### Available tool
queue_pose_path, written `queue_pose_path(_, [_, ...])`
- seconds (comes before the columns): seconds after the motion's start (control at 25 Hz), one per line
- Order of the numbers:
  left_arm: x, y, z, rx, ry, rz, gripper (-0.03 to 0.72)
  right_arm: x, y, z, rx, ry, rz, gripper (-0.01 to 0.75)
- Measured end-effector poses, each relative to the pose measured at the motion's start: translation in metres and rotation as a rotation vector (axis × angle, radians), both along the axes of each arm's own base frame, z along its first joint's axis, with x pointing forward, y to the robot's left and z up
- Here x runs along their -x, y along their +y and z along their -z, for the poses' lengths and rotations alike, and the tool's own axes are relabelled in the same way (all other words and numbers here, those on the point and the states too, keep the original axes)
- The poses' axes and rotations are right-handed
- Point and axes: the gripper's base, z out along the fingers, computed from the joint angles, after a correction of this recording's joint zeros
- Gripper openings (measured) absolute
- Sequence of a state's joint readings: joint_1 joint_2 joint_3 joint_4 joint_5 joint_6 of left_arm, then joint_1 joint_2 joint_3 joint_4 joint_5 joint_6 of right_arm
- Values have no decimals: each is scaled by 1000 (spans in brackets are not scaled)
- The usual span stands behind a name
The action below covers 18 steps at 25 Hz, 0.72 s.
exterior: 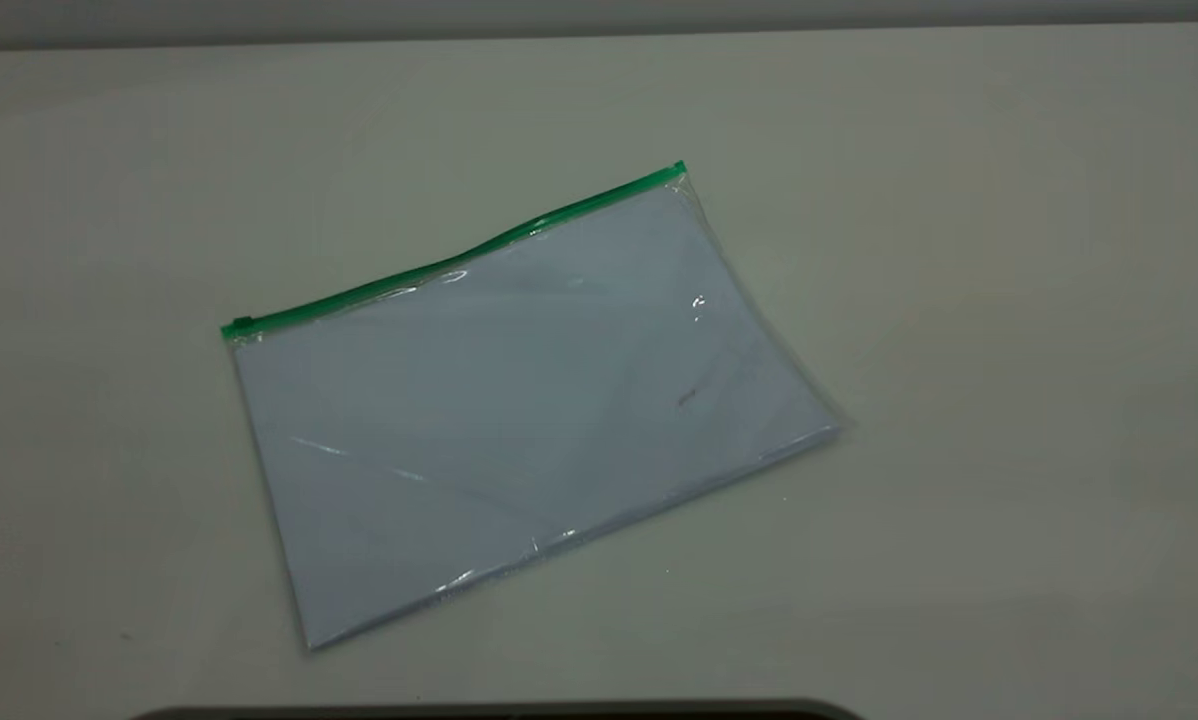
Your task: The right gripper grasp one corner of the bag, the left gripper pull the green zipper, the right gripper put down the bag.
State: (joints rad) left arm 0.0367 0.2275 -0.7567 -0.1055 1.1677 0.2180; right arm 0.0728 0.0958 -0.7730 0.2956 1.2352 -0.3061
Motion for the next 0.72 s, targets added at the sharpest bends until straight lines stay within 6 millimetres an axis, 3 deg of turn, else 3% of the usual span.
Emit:
queue_pose_path(0.28, [-2, 0, 44, 9, 85, -6, 588, 11, -6, 20, 31, -47, 46, 576])
queue_pose_path(0.52, [-6, 0, 67, 21, 152, -15, 588, -8, -6, 50, 46, 35, 59, 576])
queue_pose_path(0.72, [-8, 0, 71, 30, 154, -22, 588, -22, -9, 72, 87, 84, 89, 576])
